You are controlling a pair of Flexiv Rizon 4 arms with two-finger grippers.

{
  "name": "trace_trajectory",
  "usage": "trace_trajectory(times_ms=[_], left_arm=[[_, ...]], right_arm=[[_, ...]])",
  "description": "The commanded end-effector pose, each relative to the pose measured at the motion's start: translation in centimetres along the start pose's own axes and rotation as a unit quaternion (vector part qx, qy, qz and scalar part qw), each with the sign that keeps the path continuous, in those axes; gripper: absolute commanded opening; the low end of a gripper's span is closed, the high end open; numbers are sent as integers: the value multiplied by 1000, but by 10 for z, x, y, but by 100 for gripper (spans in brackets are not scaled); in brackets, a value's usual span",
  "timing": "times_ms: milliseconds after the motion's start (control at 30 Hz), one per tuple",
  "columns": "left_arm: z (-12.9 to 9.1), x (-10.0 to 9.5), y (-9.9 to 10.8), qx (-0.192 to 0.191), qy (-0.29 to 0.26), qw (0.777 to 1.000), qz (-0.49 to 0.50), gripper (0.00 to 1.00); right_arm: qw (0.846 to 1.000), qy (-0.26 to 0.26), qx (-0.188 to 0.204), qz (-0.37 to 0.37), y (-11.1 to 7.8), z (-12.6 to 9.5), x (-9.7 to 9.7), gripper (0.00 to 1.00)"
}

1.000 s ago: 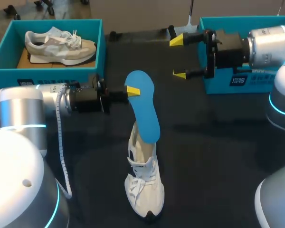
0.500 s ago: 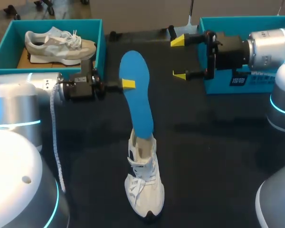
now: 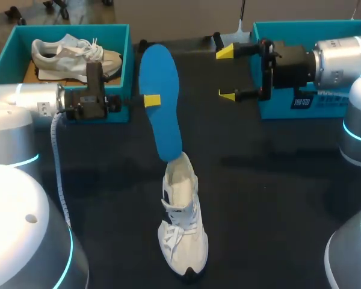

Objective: Take the shoe out of the shoebox, open the shoe tongue, remove and reinsert the insole, then place the shoe into the shoebox

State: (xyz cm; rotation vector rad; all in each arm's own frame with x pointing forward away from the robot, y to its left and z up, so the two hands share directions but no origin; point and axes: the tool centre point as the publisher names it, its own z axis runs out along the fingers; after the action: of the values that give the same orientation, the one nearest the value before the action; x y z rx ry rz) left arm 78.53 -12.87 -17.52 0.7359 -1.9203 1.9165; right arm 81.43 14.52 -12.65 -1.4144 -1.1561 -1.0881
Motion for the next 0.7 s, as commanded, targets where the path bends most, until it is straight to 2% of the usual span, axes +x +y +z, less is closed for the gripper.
trace_trajectory(times_ms=[33, 233, 333, 567, 633, 700], left_arm=[[3, 2, 1, 46, -46, 955, 290, 0], [3, 2, 1, 46, -46, 955, 290, 0], [0, 14, -5, 40, -26, 936, 348, 0], [-5, 19, -12, 17, -27, 895, 446, 0], [-7, 21, -19, 17, -31, 875, 482, 0], [-8, 22, -22, -5, -14, 847, 532, 0]], right_arm=[[1000, -1, -1, 1, 0, 1, 0, 100], [1000, -1, -1, 1, 0, 1, 0, 100], [1000, -1, -1, 1, 0, 1, 0, 100], [1000, -1, -1, 1, 0, 1, 0, 100], [1000, -1, -1, 1, 0, 1, 0, 100], [1000, -1, -1, 1, 0, 1, 0, 100]])
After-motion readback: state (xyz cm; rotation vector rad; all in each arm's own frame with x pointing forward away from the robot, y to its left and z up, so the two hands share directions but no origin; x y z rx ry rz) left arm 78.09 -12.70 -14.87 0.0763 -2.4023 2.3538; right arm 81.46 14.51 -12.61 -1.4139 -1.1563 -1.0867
